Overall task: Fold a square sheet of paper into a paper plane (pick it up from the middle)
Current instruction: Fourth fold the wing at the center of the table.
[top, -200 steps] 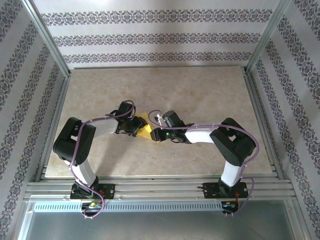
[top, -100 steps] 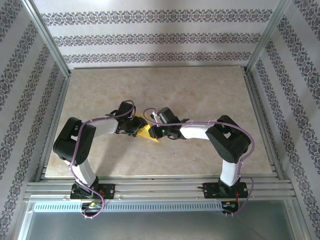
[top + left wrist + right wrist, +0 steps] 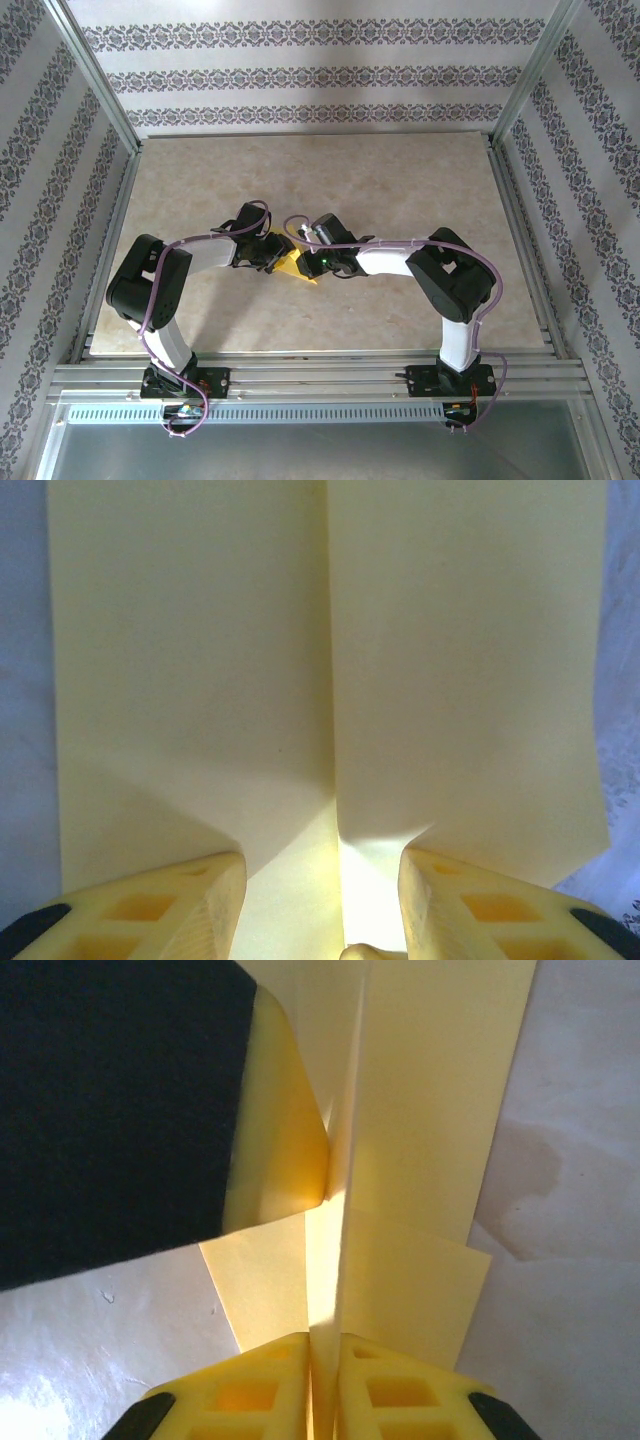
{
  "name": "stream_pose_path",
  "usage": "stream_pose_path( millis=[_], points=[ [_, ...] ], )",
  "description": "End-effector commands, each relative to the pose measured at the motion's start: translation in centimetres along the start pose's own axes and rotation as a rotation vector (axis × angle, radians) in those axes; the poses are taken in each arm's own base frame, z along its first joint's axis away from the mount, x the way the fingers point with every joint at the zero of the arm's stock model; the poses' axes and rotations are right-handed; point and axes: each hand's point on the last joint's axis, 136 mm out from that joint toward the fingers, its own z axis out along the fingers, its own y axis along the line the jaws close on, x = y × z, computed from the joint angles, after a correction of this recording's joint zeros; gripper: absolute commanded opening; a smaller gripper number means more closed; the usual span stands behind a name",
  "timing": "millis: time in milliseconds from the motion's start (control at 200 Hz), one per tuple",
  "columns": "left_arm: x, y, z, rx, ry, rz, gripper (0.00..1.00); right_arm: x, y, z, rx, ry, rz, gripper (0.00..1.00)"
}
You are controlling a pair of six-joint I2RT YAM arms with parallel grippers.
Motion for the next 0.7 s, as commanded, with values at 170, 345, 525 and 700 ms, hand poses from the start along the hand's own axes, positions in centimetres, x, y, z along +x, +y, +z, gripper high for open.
stream_pose_path(
  millis=[170, 345, 525, 700],
  points=[
    [2.6, 8.1, 1.6, -0.267, 0.066, -0.075, 0.48, -0.3, 0.2, 0.3, -0.085, 0.011, 0.037, 0.1],
    [2.5, 7.5, 1.4, -0.245, 0.063, -0.063, 0.48, -0.3, 0.1, 0.4, -0.117, 0.013, 0.071, 0.08],
    [2.2, 6.4, 0.9, -0.213, 0.052, -0.037, 0.49, -0.4, -0.2, 0.5, -0.158, 0.014, 0.119, 0.08],
    [2.1, 6.2, 0.7, -0.212, 0.047, -0.019, 0.51, -0.6, -0.6, 0.5, -0.208, 0.005, 0.178, 0.08]
  ],
)
